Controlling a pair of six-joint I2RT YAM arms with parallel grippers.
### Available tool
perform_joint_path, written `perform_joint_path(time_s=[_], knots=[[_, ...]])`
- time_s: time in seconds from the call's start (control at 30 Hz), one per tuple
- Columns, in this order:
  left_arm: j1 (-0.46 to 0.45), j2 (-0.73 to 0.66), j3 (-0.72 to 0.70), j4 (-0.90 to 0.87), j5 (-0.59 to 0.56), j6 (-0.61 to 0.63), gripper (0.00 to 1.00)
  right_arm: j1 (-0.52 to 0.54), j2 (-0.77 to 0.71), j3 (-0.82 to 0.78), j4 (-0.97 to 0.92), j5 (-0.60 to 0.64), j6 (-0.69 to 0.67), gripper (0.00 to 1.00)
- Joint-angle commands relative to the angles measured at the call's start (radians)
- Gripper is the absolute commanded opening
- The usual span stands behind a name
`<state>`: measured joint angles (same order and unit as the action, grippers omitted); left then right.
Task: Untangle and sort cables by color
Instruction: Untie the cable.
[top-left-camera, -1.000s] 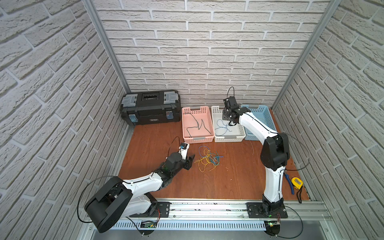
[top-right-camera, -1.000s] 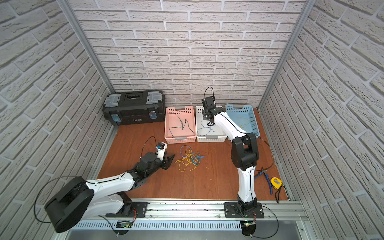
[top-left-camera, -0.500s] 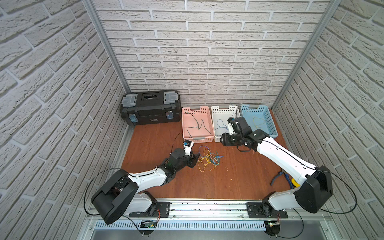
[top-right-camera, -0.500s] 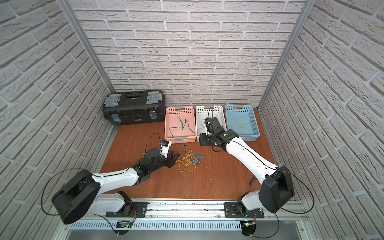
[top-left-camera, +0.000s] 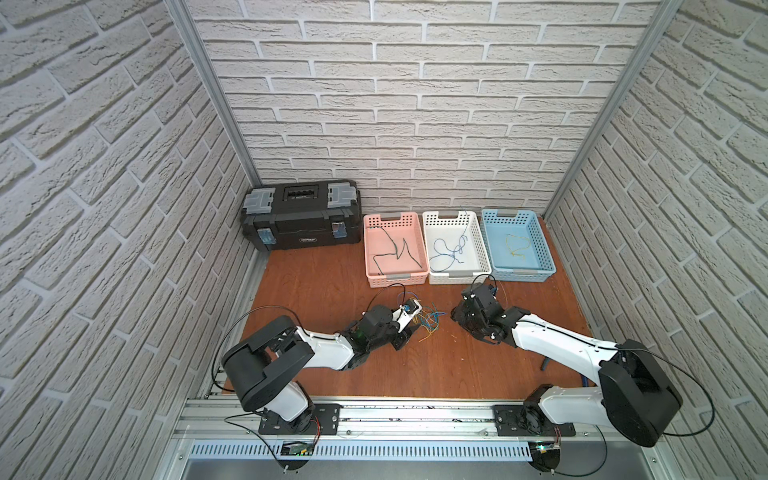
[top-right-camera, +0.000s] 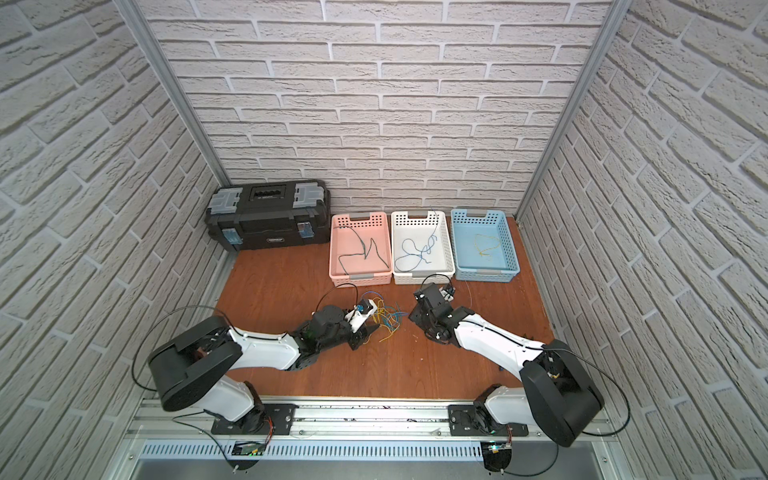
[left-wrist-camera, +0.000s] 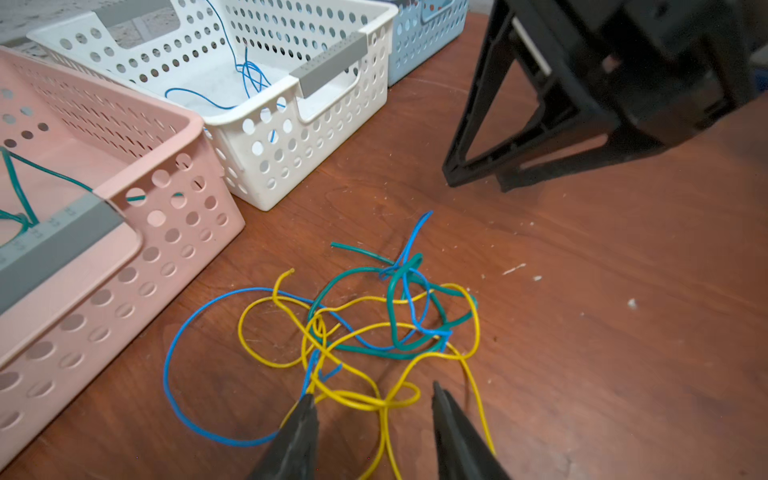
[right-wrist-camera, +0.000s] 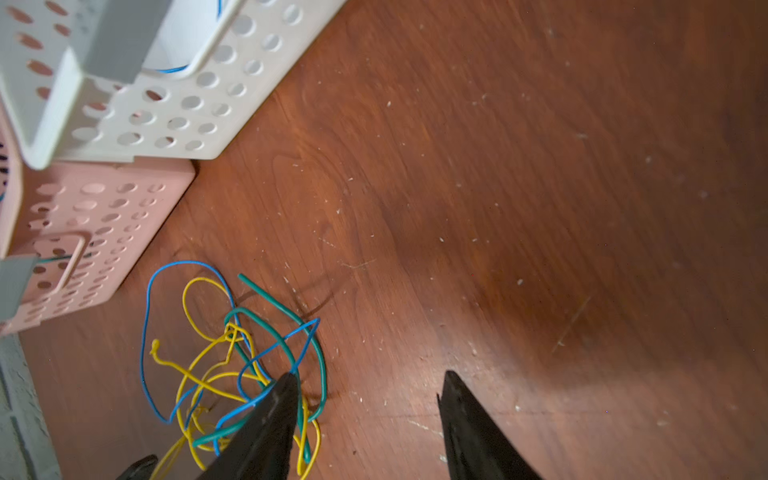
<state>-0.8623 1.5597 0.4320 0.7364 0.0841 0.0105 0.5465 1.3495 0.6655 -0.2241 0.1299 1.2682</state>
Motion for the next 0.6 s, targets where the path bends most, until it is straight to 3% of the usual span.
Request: perform_joint_path(time_s=[0.0,0.23,0.33,0.47,0.57], knots=[[0.031,0.036,0.028,0.116,0.064,0.112,0.46,0.019,0.049,0.053,0.201,0.005,0.165,0.57],[0.084,0.102,0.094,0.075,0.243,0.178,0.38,0.034,0.154,0.021,0.327,-0.008,0.237,0.55],[0.089,0.123,0.130,0.028,0.308,0.217,0.36,0.039,0.166,0.022,0.346,-0.010,0.235,0.47],[0.089,0.161,0.167,0.012,0.326,0.244,0.37,0.044,0.175,0.033,0.310,-0.005,0.245,0.44],[0.091,0.196,0.195,-0.002,0.335,0.265,0.39,0.056,0.166,0.011,0.288,0.014,0.302,0.48]])
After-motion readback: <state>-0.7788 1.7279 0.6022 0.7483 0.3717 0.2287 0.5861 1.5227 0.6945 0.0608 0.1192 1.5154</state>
